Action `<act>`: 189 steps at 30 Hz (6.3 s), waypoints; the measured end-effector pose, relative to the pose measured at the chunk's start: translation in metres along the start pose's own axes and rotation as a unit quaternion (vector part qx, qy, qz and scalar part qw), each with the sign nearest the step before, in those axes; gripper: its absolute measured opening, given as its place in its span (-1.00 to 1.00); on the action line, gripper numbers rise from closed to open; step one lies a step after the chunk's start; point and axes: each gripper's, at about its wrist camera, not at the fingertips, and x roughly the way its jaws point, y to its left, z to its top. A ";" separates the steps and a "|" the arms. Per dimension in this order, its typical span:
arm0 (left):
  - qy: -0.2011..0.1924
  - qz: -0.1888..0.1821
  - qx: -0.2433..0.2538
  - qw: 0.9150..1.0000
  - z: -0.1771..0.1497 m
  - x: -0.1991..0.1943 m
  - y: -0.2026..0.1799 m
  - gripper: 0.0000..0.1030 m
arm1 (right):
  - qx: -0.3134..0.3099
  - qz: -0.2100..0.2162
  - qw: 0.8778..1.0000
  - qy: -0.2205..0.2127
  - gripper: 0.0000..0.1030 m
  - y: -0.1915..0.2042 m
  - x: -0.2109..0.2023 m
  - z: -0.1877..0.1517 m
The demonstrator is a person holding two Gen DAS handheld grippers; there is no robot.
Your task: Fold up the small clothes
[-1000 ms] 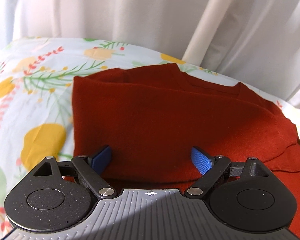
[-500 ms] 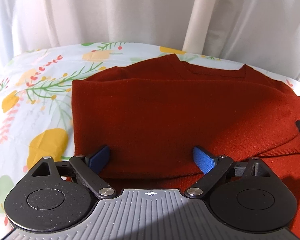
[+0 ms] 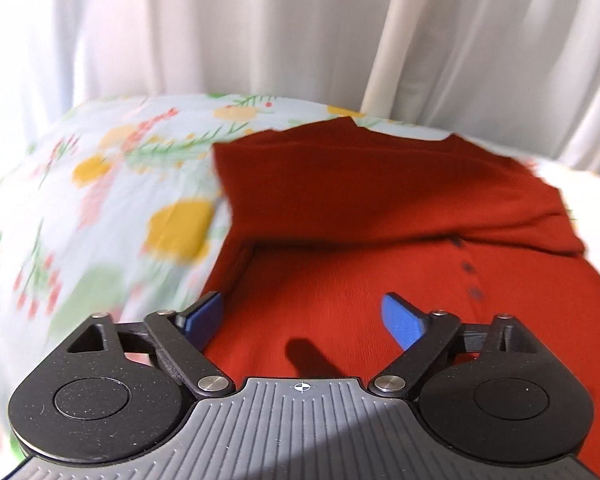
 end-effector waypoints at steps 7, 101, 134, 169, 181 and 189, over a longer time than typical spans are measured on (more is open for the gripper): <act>0.102 0.024 -0.094 0.990 -0.063 -0.050 0.053 0.64 | 0.136 -0.003 0.989 0.054 0.53 -0.035 -0.082 -0.077; -0.028 -0.081 -0.141 0.986 0.081 0.101 0.098 0.35 | 0.108 -0.006 0.994 -0.026 -0.25 -0.057 0.087 0.074; 0.006 -0.057 -0.038 0.998 0.084 0.144 0.061 -0.61 | 0.023 0.020 0.999 0.019 -0.84 -0.025 0.136 0.069; -0.114 -0.050 -0.085 0.989 0.188 0.111 0.045 -0.89 | 0.001 -0.043 0.989 -0.142 -0.91 0.013 0.109 0.163; -0.132 -0.009 -0.128 0.983 0.205 0.142 0.055 -0.88 | 0.011 -0.084 0.984 -0.159 -0.91 0.014 0.147 0.171; -0.101 -0.062 -0.101 0.988 0.151 0.157 0.019 0.11 | 0.113 -0.045 0.982 -0.141 -0.65 0.005 0.160 0.144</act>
